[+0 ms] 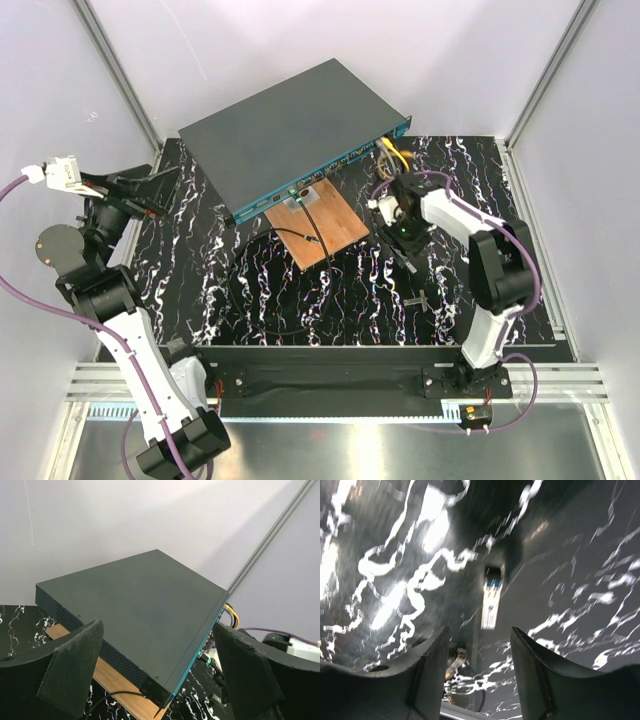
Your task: Insert the plug into the switch port
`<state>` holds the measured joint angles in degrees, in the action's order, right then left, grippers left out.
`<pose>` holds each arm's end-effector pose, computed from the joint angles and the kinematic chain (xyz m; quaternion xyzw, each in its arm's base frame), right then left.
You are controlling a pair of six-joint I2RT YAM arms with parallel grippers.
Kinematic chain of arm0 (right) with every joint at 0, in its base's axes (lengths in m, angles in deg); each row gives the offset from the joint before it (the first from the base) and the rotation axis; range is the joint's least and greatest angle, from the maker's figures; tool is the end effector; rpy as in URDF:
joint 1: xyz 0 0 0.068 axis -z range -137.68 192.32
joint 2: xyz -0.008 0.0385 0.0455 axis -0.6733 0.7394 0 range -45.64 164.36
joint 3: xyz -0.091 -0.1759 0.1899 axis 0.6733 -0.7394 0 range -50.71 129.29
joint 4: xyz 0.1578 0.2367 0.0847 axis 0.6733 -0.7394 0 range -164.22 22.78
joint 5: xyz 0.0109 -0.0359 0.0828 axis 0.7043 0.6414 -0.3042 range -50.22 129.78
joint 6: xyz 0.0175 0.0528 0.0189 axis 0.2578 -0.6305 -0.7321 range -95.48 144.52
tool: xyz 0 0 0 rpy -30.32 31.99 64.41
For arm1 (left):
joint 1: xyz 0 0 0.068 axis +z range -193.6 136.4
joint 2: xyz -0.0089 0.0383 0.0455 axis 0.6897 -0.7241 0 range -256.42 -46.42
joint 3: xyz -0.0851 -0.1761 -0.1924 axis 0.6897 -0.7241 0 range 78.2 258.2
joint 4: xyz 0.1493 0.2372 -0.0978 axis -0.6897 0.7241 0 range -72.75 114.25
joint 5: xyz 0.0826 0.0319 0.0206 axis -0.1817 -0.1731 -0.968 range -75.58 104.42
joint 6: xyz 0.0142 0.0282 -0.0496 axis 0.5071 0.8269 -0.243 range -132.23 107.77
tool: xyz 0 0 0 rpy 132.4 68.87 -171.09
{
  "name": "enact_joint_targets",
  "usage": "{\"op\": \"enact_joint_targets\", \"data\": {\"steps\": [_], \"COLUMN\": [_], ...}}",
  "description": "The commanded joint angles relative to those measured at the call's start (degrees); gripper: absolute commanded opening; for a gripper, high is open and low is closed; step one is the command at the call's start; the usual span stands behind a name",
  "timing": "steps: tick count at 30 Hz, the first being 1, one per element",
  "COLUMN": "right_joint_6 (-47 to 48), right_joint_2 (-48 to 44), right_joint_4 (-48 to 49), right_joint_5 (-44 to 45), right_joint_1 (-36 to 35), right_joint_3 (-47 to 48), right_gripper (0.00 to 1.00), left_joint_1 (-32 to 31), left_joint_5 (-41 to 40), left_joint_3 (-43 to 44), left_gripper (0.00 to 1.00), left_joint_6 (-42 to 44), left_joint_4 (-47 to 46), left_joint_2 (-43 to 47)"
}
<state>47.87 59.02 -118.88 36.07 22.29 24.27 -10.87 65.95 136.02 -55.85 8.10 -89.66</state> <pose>0.3560 0.1327 0.1676 -0.3706 0.9252 0.0300 0.0763 0.1668 0.0676 0.4649 -0.0182 0.6120 -0.3080 0.7282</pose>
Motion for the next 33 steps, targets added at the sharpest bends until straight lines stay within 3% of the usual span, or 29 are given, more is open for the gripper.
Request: {"op": "enact_joint_targets", "data": {"steps": [1, 13, 17, 18, 23, 27, 33], "right_joint_6": [0.55, 1.34, 1.26, 1.26, 1.08, 2.48, 3.89], "right_joint_2": [5.45, 15.04, 16.19, 16.01, 7.94, -2.25, -16.14], "right_joint_4": [-1.78, -3.18, -4.33, -4.85, -5.29, -8.27, -13.20], "right_joint_5": [0.45, 2.04, 0.98, 0.46, -4.55, -11.04, -14.05], "right_joint_1": [-0.09, -0.01, -0.10, -0.10, -0.10, -0.09, -0.10], "right_joint_3": [6.31, 13.17, 13.00, 12.56, 5.81, 1.75, -1.85], "right_gripper": [0.58, 0.53, 0.39, 0.26, 0.00, 0.00, 0.00], "left_joint_1": [0.05, -0.12, -0.12, -0.12, -0.04, -0.12, -0.47], "left_joint_5": [2.00, 1.56, 1.82, 1.82, 2.17, 2.26, 3.40], "left_joint_3": [1.59, -0.08, -0.17, -0.17, 1.59, 3.17, 4.40], "left_gripper": [0.96, 0.96, 0.96, 0.96, 0.97, 0.97, 0.97], "left_joint_6": [2.48, 1.08, 1.34, 1.60, 1.87, 0.38, -1.30], "left_joint_4": [-2.19, -3.95, -4.39, -4.48, -3.33, -3.60, -4.12], "left_joint_2": [0.26, 0.00, 0.18, 0.26, -0.09, -0.79, -1.76]}}
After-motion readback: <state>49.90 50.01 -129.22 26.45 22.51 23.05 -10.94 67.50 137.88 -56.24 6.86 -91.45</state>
